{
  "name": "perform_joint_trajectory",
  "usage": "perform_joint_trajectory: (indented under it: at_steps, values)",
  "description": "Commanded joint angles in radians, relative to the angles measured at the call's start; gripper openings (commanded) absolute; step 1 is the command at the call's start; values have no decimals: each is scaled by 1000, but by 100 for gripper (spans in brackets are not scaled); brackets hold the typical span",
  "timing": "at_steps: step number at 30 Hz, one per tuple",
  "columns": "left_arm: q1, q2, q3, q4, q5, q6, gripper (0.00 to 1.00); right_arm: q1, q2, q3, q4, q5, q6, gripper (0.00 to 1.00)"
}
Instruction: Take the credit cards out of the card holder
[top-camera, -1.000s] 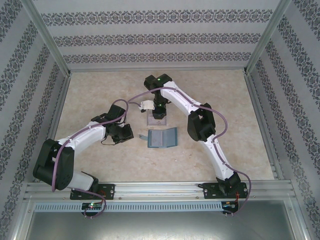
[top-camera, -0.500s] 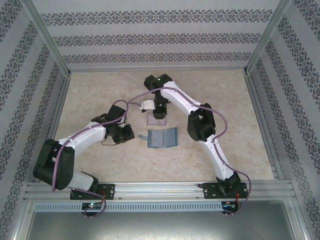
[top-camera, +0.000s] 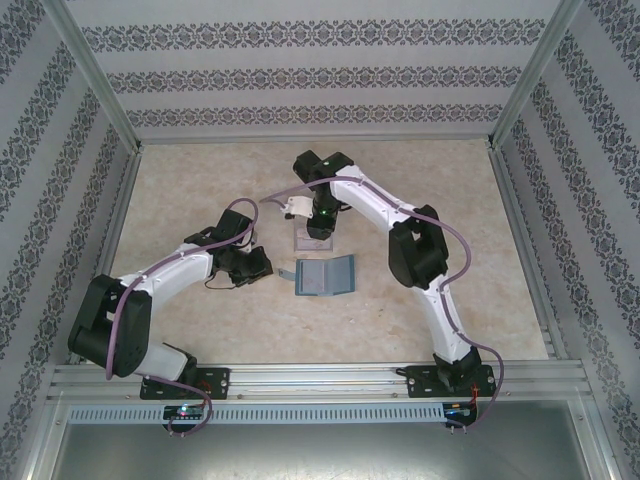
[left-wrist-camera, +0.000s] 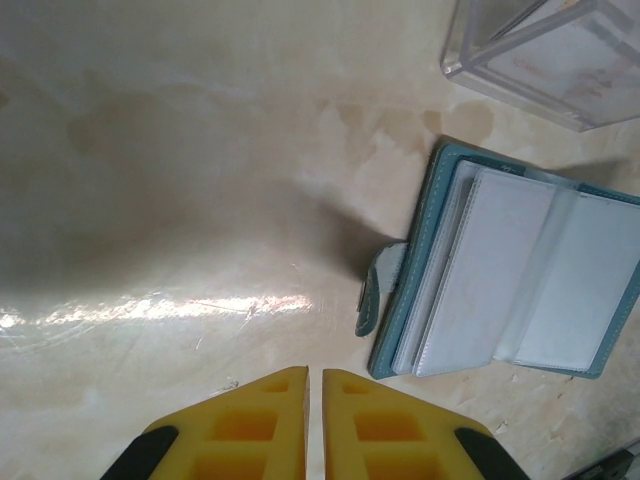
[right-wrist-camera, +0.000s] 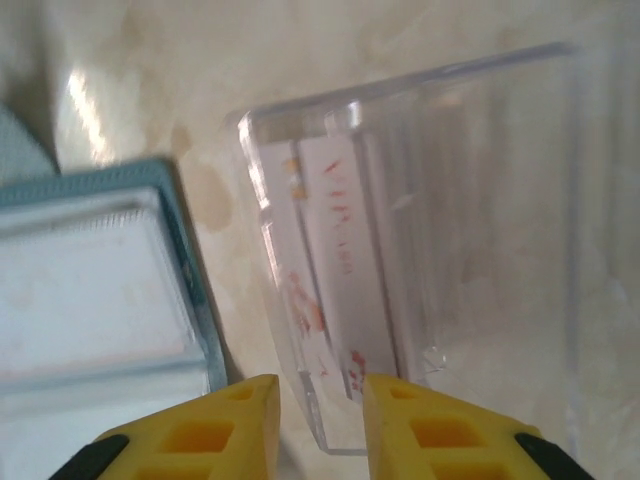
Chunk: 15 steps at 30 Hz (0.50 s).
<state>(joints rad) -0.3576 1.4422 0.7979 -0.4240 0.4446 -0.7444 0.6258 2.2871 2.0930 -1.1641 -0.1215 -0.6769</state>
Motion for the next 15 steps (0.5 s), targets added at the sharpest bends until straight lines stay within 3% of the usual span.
perform_joint_trajectory:
  at_steps: [1, 10, 15]
  values:
    - [10, 19, 14, 38, 21, -5, 12, -2, -81, -58, 155, -16, 255, 28]
    - [9, 50, 42, 63, 32, -7, 12, 5, -266, -334, 424, -18, 745, 24]
    - [10, 69, 58, 74, 45, -5, 12, 6, -374, -503, 568, -96, 984, 23]
